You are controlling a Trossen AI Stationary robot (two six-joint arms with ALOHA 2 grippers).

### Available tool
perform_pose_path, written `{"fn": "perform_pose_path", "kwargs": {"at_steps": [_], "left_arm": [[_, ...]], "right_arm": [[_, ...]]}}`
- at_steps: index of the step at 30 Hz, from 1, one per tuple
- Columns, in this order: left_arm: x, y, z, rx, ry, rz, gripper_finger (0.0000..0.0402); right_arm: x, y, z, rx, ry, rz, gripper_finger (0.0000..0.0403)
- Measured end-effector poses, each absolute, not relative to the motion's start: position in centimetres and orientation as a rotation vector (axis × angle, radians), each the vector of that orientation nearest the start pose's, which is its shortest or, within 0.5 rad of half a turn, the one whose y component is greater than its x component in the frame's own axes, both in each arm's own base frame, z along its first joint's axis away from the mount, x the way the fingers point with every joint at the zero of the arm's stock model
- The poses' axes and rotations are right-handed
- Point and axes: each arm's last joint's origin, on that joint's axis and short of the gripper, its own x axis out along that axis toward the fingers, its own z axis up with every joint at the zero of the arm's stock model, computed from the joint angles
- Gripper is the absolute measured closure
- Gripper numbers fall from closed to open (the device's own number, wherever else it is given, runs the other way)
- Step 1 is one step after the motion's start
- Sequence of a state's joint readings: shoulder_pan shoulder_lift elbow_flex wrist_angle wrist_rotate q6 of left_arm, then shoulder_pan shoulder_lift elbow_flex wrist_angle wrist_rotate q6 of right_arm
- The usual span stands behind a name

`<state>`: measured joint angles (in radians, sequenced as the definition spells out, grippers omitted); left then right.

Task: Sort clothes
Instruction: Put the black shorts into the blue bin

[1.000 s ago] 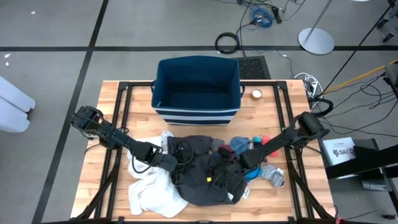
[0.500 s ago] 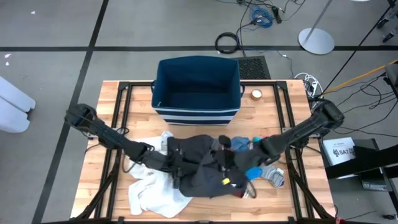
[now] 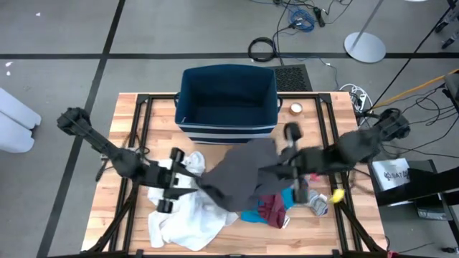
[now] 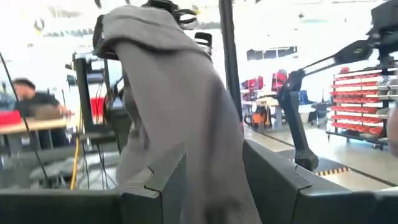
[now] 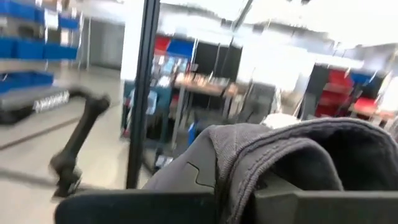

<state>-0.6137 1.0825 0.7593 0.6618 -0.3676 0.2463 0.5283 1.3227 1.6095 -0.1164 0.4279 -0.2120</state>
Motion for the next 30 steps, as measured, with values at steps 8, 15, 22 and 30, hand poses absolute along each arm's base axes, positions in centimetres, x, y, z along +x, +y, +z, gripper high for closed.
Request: {"fn": "perform_pose_path", "kwargs": {"at_steps": [8,15,22,30], "left_arm": [[19.6,-13.1,33.8,0.125,-0.209,-0.243,0.0237],[20.4,-13.3,32.2,0.098,-0.083,-0.248,0.0237],[22.5,-14.1,29.7,0.124,0.016,-0.231,0.0237],[25.1,-12.9,27.2,0.148,0.114,-0.035,0.0237]], "right_arm": [[20.4,10.2,55.9,-0.126,-0.265,0.061,0.0402],[20.1,10.0,55.9,-0.089,-0.205,0.064,0.0401],[20.4,9.8,55.8,-0.107,-0.184,-0.062,0.0399],[20.4,9.8,55.7,-0.115,-0.178,-0.059,0.0398]]}}
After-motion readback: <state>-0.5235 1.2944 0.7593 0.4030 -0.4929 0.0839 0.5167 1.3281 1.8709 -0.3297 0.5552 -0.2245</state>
